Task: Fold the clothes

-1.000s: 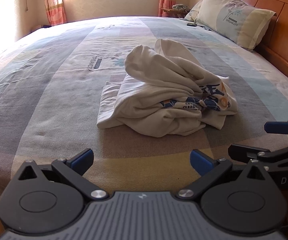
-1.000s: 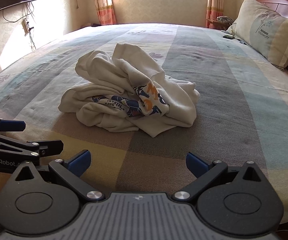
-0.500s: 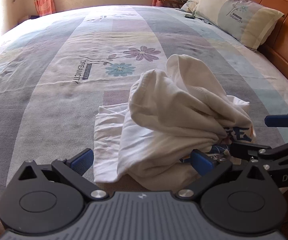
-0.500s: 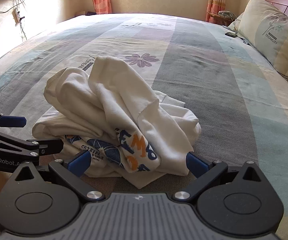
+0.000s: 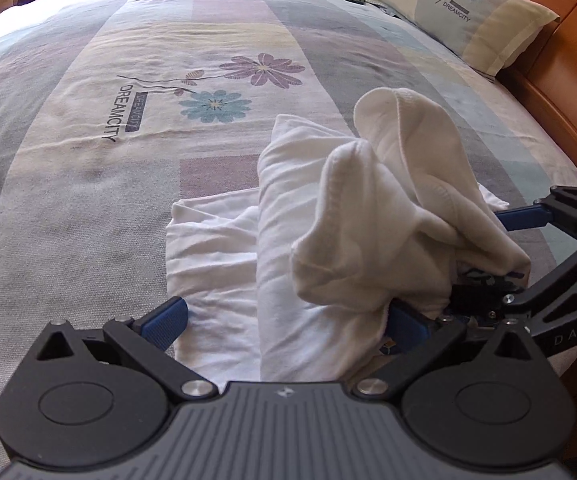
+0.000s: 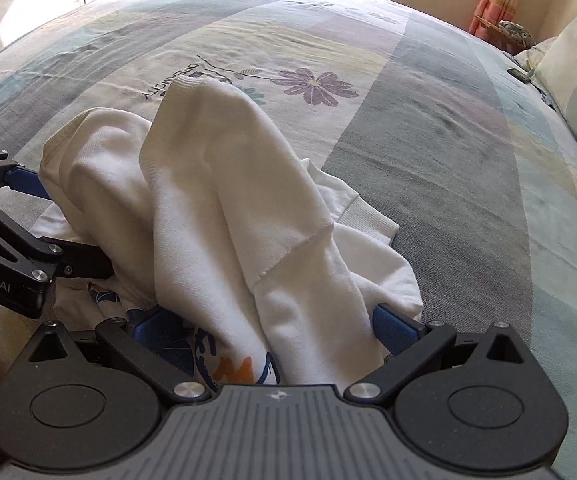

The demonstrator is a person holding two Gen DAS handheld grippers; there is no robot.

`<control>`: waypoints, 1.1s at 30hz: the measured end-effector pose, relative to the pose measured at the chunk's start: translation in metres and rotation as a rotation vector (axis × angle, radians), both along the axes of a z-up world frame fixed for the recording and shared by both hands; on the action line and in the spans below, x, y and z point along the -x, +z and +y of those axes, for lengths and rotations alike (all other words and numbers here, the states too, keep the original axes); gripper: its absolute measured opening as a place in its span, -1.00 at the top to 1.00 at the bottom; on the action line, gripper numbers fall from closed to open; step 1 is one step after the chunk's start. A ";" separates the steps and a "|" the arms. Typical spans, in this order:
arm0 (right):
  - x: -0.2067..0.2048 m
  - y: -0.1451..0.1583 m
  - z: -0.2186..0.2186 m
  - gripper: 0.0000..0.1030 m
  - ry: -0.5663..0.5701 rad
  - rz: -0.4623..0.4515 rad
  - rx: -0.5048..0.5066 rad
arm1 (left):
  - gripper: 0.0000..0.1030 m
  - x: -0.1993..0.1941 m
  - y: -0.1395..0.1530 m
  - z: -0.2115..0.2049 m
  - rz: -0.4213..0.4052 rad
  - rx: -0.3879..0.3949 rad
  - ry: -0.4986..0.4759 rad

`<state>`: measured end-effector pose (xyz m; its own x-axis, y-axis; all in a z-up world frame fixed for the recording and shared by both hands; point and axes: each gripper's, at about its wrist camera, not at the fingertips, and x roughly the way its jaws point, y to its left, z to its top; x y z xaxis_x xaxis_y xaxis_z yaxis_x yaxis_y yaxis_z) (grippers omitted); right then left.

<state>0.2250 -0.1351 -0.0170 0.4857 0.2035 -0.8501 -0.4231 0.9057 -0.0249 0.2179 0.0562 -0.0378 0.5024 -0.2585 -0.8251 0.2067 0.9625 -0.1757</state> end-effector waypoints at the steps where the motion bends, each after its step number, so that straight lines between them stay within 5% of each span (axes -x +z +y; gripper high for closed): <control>1: -0.003 -0.002 -0.003 -1.00 0.003 0.023 -0.018 | -1.00 0.000 -0.002 -0.001 -0.003 -0.007 -0.007; 6: -0.021 -0.010 -0.017 -1.00 -0.016 0.145 -0.104 | -1.00 -0.003 0.002 -0.004 0.015 -0.032 -0.017; 12: -0.016 0.006 -0.019 -1.00 0.071 0.120 -0.083 | -0.99 0.001 0.028 -0.018 0.020 -0.139 -0.117; 16: -0.015 0.032 -0.029 -1.00 0.133 0.057 -0.104 | -0.99 0.000 0.045 -0.024 -0.029 -0.114 -0.139; 21: -0.033 0.032 -0.024 -1.00 0.161 0.052 -0.121 | -0.98 -0.019 0.038 -0.032 -0.004 -0.114 -0.072; 24: -0.038 0.023 -0.023 -1.00 0.167 0.027 -0.032 | -0.98 -0.021 0.046 -0.026 -0.046 -0.153 -0.052; 29: -0.060 0.032 -0.056 -1.00 0.085 -0.021 -0.047 | -0.98 -0.046 0.055 -0.004 -0.079 -0.159 0.054; 33: -0.069 0.033 -0.063 -1.00 0.056 -0.020 -0.063 | -0.98 -0.057 0.058 -0.013 -0.093 -0.169 0.049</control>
<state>0.2940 -0.1985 0.0165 0.4891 0.2838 -0.8248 -0.4730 0.8808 0.0225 0.2753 0.0435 0.0202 0.5874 -0.0931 -0.8039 0.1664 0.9860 0.0074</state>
